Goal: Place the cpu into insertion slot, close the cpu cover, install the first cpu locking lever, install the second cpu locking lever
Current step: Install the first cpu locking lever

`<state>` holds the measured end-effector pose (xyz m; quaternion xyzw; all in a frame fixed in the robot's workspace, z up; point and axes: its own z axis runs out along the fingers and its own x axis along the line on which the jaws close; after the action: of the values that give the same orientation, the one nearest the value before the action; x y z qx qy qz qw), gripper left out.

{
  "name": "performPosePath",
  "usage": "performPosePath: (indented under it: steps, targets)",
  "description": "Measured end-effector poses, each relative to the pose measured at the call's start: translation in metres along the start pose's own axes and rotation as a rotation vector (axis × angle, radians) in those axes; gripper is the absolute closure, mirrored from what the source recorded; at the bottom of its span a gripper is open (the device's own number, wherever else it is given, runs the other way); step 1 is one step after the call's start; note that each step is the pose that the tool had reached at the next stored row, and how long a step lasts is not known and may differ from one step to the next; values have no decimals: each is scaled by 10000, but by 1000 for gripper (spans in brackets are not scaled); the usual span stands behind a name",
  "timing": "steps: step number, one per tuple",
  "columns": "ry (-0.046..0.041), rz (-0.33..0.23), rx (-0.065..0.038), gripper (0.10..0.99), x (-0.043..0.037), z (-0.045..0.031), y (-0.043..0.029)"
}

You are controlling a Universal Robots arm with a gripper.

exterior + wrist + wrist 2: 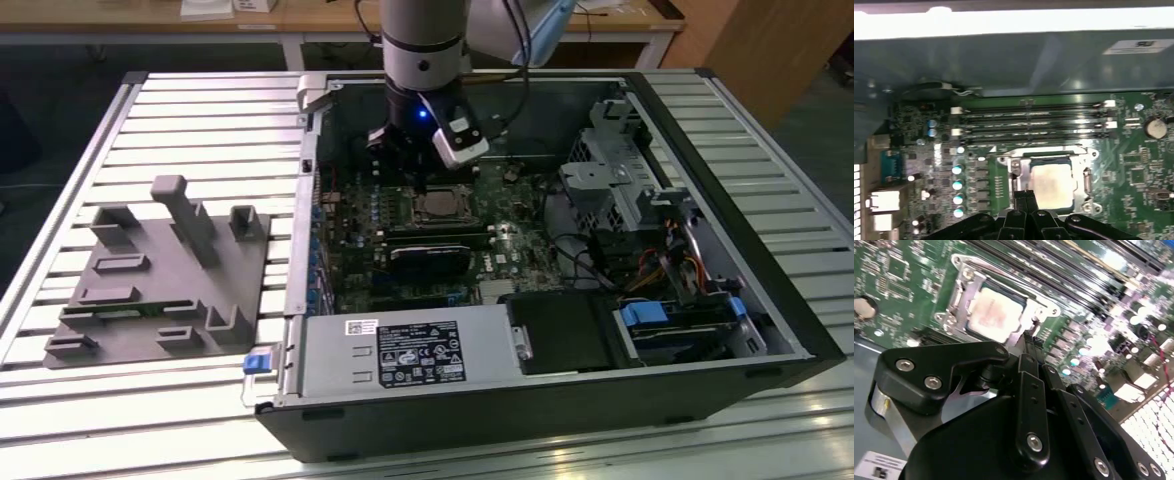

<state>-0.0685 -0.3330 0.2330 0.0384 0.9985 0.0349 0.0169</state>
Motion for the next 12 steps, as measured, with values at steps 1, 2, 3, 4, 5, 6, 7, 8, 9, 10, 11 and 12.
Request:
performPosePath:
  steps: [1, 2, 3, 4, 5, 6, 7, 8, 9, 10, 11, 12]
  targets:
    - [-2, -1, -1, 980, 26, -1, -2]
    - [-3, 1, 0, 980, 50, -2, -4]
    - [-4, 1, 0, 980, 75, -3, -6]
    - [-6, 1, 0, 980, 94, -3, -7]
    - [-6, 0, -1, 980, 108, -4, -8]
    - [-6, 0, -1, 980, 123, -4, -9]
    - [-7, 0, -1, 980, 138, -5, -10]
    - [-7, -1, -2, 980, 151, -5, -11]
    - [-7, 1, -1, 980, 164, -6, -12]
    - [-7, 1, -1, 980, 176, -6, -13]
    - [-8, 1, -2, 980, 186, -6, -14]
    - [-8, 0, -2, 980, 195, -7, -14]
